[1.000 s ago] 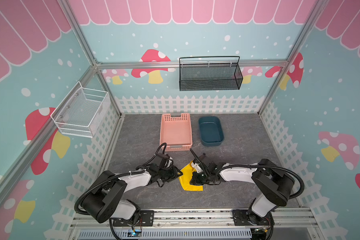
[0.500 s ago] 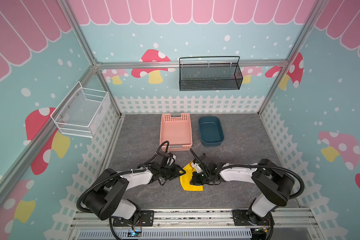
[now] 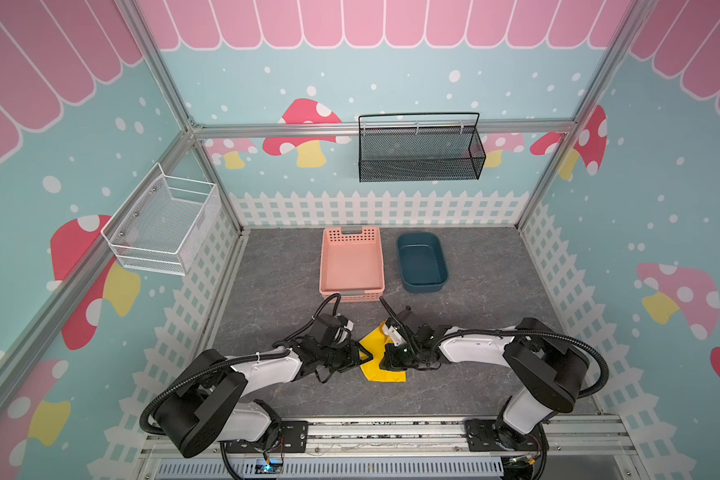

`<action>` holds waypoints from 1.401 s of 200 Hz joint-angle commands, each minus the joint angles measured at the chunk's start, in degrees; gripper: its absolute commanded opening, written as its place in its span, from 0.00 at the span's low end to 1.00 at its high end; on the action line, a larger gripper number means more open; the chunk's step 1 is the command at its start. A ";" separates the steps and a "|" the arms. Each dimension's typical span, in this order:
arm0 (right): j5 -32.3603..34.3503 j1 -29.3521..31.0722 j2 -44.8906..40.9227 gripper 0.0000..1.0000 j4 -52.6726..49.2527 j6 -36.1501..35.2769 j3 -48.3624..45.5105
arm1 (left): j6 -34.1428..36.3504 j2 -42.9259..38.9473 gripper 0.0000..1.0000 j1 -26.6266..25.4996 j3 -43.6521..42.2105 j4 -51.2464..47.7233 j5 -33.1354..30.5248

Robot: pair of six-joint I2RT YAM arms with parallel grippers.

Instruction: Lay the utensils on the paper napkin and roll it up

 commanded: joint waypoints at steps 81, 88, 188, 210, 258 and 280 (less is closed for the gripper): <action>1.95 0.26 0.67 0.00 -1.85 0.10 -1.04 | 7.67 -3.07 0.34 0.24 8.86 -14.73 -13.03; 1.96 0.23 0.71 0.00 -1.85 0.10 -1.05 | 8.16 -3.10 0.31 0.24 9.33 -15.52 -13.11; 1.96 0.27 0.75 0.00 -1.81 0.10 -1.11 | 9.24 -3.02 0.07 0.20 10.74 -17.08 -11.66; 2.04 0.23 0.63 0.00 -1.76 0.13 -1.02 | 8.46 -2.28 0.05 0.16 11.40 -15.59 -9.37; 2.13 0.27 0.48 0.00 -1.50 0.10 -1.09 | 2.85 2.01 0.00 -1.52 13.38 -9.87 -4.50; 2.13 0.27 0.37 0.00 -1.41 0.09 -1.14 | -1.10 4.46 0.00 -2.60 13.89 -5.75 -2.64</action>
